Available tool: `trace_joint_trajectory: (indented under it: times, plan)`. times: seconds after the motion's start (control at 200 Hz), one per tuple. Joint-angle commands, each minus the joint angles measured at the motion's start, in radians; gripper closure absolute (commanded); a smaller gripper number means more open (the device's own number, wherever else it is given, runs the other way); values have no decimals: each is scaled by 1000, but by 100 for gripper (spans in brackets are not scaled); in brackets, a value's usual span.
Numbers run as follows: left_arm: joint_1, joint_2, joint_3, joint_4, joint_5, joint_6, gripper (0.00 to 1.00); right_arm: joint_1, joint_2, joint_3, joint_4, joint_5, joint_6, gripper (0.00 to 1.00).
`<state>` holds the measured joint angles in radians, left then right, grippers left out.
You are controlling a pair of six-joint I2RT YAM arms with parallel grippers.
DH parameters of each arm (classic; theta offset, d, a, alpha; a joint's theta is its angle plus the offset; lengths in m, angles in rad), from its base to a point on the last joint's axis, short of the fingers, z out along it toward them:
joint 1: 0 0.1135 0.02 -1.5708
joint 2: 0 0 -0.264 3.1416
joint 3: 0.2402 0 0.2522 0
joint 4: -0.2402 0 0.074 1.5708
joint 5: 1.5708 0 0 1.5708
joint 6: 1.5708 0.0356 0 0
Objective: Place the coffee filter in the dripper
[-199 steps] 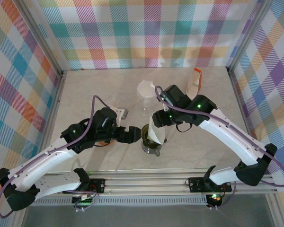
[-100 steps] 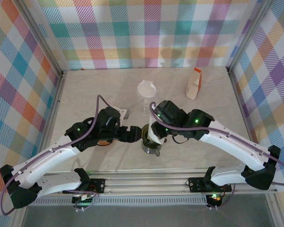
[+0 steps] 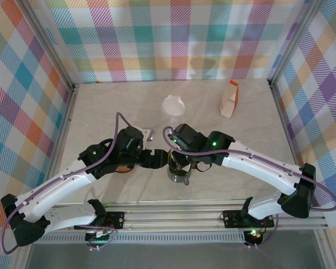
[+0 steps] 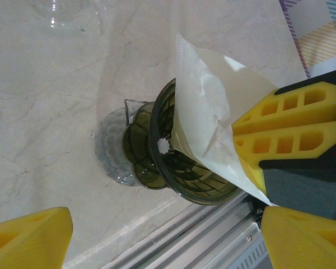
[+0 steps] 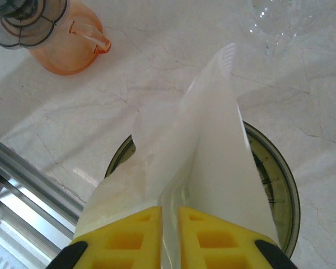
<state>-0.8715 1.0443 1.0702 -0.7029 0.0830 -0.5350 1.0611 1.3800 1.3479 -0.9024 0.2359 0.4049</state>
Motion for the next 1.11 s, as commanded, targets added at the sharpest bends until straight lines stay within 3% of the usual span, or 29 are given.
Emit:
trace_joint_trajectory:
  times: [0.0,0.155,0.255,0.32,0.445,0.825,1.1]
  plan:
    - [9,-4,16,15,-25,-12,12,9,-37,8,27,16,12,80]
    - [10,-23,18,8,-37,-13,12,22,-98,39,13,50,7,62]
    - [10,-53,11,10,-43,-17,12,23,-145,19,6,119,20,44]
    - [10,-66,7,11,-45,-19,12,20,-156,-1,-5,182,38,38]
    - [10,-71,5,8,-43,-22,11,8,-139,-36,-3,196,74,38]
    - [12,-57,13,-3,-35,-17,11,12,-192,-147,196,81,54,36]
    - [12,-58,25,-10,-34,-14,12,19,-208,-156,199,69,40,36]
